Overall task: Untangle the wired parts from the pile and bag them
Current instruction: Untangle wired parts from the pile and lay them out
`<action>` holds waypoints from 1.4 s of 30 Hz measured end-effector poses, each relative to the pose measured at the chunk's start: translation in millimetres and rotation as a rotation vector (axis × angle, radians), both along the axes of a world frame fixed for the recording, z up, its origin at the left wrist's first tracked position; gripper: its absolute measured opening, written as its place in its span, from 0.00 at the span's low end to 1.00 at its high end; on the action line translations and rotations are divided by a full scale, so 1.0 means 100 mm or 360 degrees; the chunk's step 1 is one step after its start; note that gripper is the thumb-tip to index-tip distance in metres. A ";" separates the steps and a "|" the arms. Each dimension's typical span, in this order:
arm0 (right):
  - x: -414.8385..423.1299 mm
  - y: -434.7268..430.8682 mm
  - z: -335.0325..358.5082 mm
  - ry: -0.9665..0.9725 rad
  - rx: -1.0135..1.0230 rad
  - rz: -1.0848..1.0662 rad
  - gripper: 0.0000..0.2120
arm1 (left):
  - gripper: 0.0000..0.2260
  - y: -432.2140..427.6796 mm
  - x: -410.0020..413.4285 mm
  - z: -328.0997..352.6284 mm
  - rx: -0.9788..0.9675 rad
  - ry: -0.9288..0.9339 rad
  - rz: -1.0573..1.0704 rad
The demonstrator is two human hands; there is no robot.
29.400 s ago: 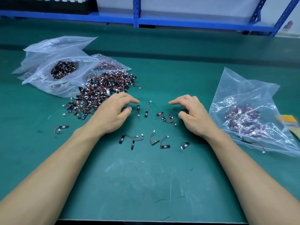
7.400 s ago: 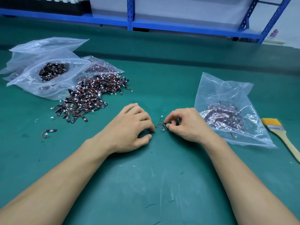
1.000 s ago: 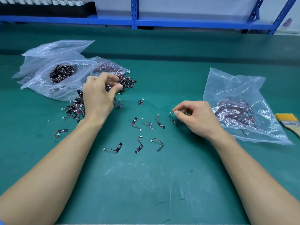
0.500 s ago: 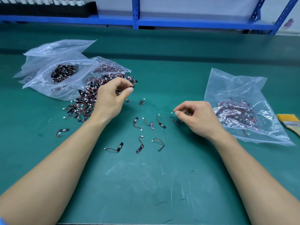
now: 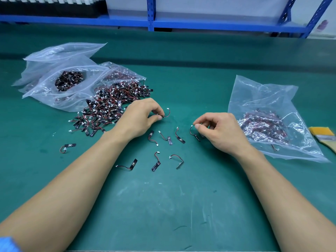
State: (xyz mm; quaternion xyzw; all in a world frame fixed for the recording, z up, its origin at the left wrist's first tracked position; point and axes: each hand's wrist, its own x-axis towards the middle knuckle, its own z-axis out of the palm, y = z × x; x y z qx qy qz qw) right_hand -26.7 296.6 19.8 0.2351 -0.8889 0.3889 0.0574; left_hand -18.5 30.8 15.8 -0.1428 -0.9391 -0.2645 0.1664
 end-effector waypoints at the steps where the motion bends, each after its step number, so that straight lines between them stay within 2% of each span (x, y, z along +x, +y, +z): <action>1: 0.00 0.00 0.00 0.0001 -0.0002 -0.0002 0.07 | 0.04 0.00 0.00 0.00 0.0004 0.0010 0.0007; 9: 0.00 0.00 0.00 0.0002 -0.0021 -0.0012 0.06 | 0.05 -0.02 0.02 0.03 0.0081 0.0052 0.0003; 14: -0.01 0.02 0.02 0.0022 -0.0063 -0.0057 0.07 | 0.07 0.08 0.16 0.26 0.0445 0.0114 -0.0008; 18: -0.04 0.04 0.03 0.0043 -0.0112 -0.0176 0.08 | 0.08 0.37 0.46 0.44 0.0631 -0.0211 -0.0330; 22: -0.07 0.05 0.04 0.0048 -0.0140 -0.0275 0.08 | 0.07 0.65 0.68 0.38 0.0543 -0.0544 -0.0543; 25: -0.08 0.06 0.03 0.0034 -0.0142 -0.0299 0.08 | 0.05 0.71 0.72 0.33 0.0493 -0.0652 -0.0592; 28: -0.08 0.06 0.04 0.0014 -0.0139 -0.0297 0.08 | 0.04 0.69 0.70 0.33 0.0437 -0.0574 -0.0552; 33: -0.08 0.06 0.04 -0.0015 -0.0176 -0.0322 0.07 | 0.05 0.69 0.65 0.31 0.0589 -0.0417 -0.0512; 39: -0.10 0.07 0.03 -0.0078 -0.0241 -0.0342 0.09 | 0.09 0.84 0.66 0.22 0.0330 -0.0284 -0.0524; 42: -0.11 0.08 0.03 -0.0108 -0.0251 -0.0341 0.09 | 0.08 0.68 0.58 0.26 0.0379 -0.0162 -0.0399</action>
